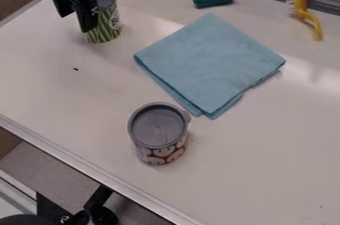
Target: Move the striped can behind the table.
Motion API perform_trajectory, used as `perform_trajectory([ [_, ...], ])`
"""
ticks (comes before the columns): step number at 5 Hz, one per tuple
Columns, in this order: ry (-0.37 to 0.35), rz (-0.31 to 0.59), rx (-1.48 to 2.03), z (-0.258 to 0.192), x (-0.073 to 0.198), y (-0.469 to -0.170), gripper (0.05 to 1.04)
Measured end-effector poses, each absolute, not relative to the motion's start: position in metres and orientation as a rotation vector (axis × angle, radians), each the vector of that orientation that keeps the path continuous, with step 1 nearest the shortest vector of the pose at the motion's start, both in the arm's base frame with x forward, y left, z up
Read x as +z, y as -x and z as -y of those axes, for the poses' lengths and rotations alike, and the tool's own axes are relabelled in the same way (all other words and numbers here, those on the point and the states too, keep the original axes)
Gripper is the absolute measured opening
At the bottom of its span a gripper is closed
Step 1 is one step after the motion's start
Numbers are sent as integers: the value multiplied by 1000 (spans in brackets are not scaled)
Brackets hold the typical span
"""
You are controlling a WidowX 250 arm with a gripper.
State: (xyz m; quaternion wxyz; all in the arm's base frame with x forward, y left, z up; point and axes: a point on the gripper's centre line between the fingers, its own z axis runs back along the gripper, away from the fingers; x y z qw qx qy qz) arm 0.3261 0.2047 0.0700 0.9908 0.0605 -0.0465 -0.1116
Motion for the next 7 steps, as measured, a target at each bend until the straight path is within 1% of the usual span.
perform_trajectory([
  [1, -74, 97, -309, -190, 63, -327, 999],
  [3, -34, 110, -369, -160, 58, -338, 999],
  [4, -38, 146, -317, -148, 70, -355, 999],
  [5, -30, 137, -272, -137, 69, -372, 999],
  [7, -51, 145, -194, -124, 58, -396, 999],
])
